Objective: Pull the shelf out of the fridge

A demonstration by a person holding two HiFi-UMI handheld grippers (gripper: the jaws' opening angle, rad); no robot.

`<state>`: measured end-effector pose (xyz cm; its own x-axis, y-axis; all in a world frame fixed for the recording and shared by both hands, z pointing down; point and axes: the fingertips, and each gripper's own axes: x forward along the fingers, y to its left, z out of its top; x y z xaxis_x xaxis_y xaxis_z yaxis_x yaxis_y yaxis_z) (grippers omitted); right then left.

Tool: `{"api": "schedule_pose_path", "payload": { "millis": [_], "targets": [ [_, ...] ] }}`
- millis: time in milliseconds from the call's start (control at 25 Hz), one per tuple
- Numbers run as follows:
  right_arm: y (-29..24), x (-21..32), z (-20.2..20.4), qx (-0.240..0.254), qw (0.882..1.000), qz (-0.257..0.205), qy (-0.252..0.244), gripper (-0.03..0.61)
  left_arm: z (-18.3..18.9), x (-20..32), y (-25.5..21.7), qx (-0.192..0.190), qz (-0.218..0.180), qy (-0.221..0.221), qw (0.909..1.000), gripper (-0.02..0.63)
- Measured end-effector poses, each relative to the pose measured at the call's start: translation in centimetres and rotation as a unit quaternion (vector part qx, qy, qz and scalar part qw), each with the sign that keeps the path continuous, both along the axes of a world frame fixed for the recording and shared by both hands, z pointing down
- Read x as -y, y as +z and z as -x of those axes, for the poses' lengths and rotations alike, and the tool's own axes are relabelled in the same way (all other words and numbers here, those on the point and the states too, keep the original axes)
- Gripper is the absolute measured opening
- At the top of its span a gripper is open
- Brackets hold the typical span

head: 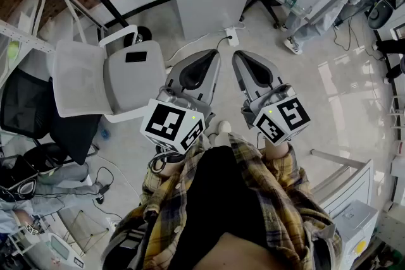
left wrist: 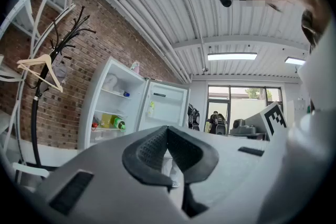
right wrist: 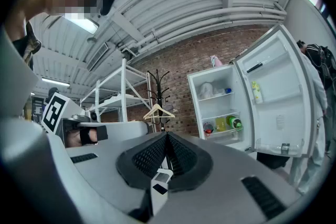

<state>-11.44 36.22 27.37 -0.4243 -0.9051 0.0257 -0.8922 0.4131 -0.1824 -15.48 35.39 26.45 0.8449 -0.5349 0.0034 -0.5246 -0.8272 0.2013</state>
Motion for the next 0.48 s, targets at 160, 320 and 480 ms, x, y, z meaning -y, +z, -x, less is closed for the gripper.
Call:
{"api": "schedule_pose_path", "payload": {
  "millis": [160, 320, 480],
  "targets": [
    [0.3, 0.7, -1.5, 0.004, 1.000, 0.001, -0.005, 0.018, -1.5, 0.8, 0.2, 0.000, 0.002, -0.004, 1.0000, 0.003],
    [0.4, 0.8, -3.3, 0.007, 1.000, -0.002, -0.009, 0.018, -3.1, 1.3, 0.3, 0.001, 0.001, -0.011, 0.9999, 0.003],
    [0.5, 0.5, -5.5, 0.012, 1.000, -0.007, -0.014, 0.018, -4.5, 1.3, 0.5, -0.002, 0.002, -0.026, 0.9997, 0.003]
  ]
}}
